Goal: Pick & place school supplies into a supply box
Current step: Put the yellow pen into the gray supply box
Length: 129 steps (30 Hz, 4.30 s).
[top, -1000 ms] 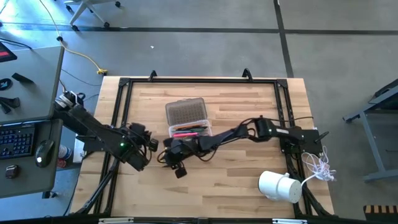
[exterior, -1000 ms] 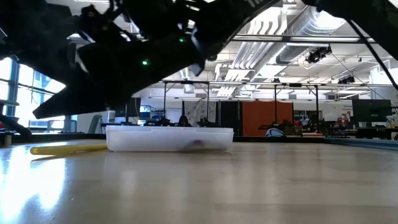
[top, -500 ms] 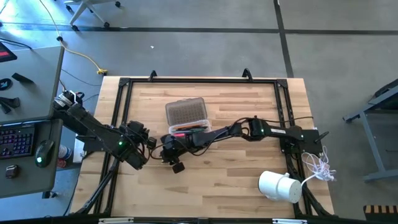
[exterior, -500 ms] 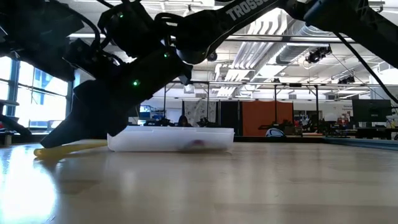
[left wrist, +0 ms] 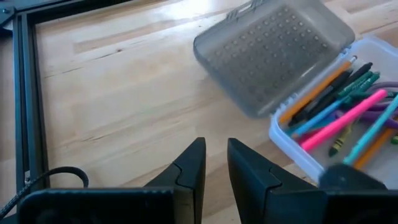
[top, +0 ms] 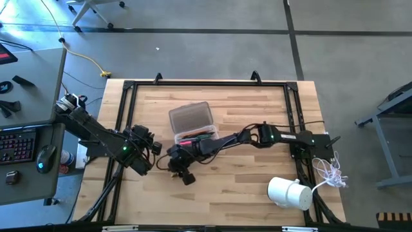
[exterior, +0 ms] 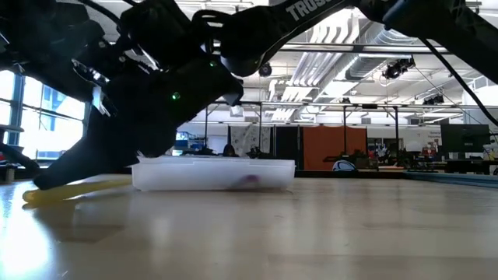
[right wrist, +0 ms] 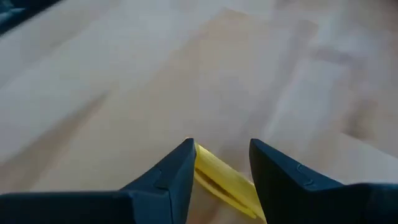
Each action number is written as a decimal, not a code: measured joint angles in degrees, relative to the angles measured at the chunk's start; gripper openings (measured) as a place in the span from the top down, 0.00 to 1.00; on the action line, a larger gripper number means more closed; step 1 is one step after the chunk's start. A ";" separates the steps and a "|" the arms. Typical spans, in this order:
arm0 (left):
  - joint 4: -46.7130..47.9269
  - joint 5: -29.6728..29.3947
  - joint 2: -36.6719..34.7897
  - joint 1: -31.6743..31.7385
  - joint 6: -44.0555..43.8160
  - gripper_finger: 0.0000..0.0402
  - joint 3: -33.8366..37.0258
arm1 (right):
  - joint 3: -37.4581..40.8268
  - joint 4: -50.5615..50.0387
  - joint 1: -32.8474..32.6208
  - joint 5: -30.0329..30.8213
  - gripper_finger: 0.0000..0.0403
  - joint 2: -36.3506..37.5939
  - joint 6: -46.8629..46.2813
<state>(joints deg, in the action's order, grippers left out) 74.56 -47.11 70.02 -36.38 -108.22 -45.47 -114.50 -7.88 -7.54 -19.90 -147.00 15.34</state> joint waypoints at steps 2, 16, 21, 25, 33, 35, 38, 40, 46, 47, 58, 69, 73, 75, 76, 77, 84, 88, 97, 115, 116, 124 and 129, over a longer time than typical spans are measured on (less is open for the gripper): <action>0.02 0.00 0.00 0.00 0.00 0.75 0.00 | 0.00 -0.11 -0.92 -1.50 0.65 0.00 0.21; 0.19 0.03 0.00 0.00 0.08 0.75 0.00 | 0.31 0.05 -5.40 -2.04 0.65 2.46 13.35; 0.16 0.04 0.00 0.00 0.44 0.75 0.00 | 0.26 -5.24 -5.71 -0.73 0.65 3.96 17.36; 0.13 0.04 0.00 0.00 0.42 0.75 0.00 | 0.24 -8.10 -5.65 -5.19 0.65 3.76 23.06; -0.09 0.00 0.00 0.00 0.39 0.75 0.00 | 0.24 -4.84 -6.38 -0.08 0.65 2.42 29.79; -0.16 0.00 0.02 0.00 0.39 0.75 0.00 | 0.13 -2.91 -6.39 0.37 0.65 2.23 31.26; -0.15 0.01 0.02 0.00 0.39 0.75 0.00 | 0.13 -2.25 -6.39 0.06 0.65 1.95 31.21; -0.12 0.00 0.02 0.00 0.39 0.75 0.00 | 0.13 -2.02 -6.39 0.04 0.65 1.95 31.23; -0.11 0.00 0.02 0.00 0.39 0.75 0.00 | 0.13 -1.46 -5.70 -0.02 0.65 1.95 30.03; -0.13 0.00 0.02 0.00 0.39 0.75 0.00 | 0.13 -0.87 -5.49 -0.02 0.65 1.94 29.42; -0.10 -0.04 0.02 0.00 0.43 0.75 0.00 | 0.15 -1.00 -3.55 -2.23 0.65 1.46 25.28; -0.11 -0.17 0.02 0.00 1.37 0.75 0.00 | 0.15 -2.35 -4.06 -2.98 0.65 1.46 24.60; -0.09 -0.17 0.02 0.00 1.44 0.75 0.00 | 0.15 -3.82 -4.41 -2.75 0.65 1.48 25.59; -0.09 -0.15 0.02 0.00 1.46 0.75 0.00 | 0.15 -3.86 -4.43 -2.30 0.65 1.49 25.74; -0.09 -0.15 0.02 0.00 1.44 0.75 0.00 | 0.15 -3.89 -4.45 -2.30 0.65 1.47 25.73; -0.09 -0.15 0.02 -0.01 1.45 0.75 0.00 | 0.15 -3.91 -4.45 -2.27 0.65 1.49 25.67; -0.07 -0.15 0.02 0.00 1.45 0.75 0.00 | 0.11 -6.50 -4.75 -2.06 0.68 1.58 25.81; -0.04 -0.15 0.02 0.00 1.45 0.75 0.00 | 0.09 -6.80 -5.36 -2.08 0.75 1.60 26.23; -0.04 -0.13 0.02 -0.02 1.44 0.75 0.00 | 0.09 -6.09 -7.05 -0.05 0.96 1.60 27.24; -0.05 2.02 0.02 -0.02 3.43 0.75 0.00 | 0.17 -0.86 -8.38 58.62 0.97 5.04 31.39; -0.12 2.22 0.02 -0.02 3.41 0.75 0.00 | 0.17 -2.33 -7.90 61.24 0.96 5.08 30.32; 0.05 2.82 0.00 -0.02 3.50 0.75 0.00 | 0.17 -19.41 -4.74 64.36 0.90 5.20 18.54; 0.28 2.82 0.00 -0.02 3.58 0.75 0.00 | 0.17 -24.51 -4.73 65.87 0.95 7.19 16.89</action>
<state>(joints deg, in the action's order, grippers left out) 74.85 -44.29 70.02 -36.40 -104.64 -45.47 -114.32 -32.40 -12.27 45.97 -139.80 32.23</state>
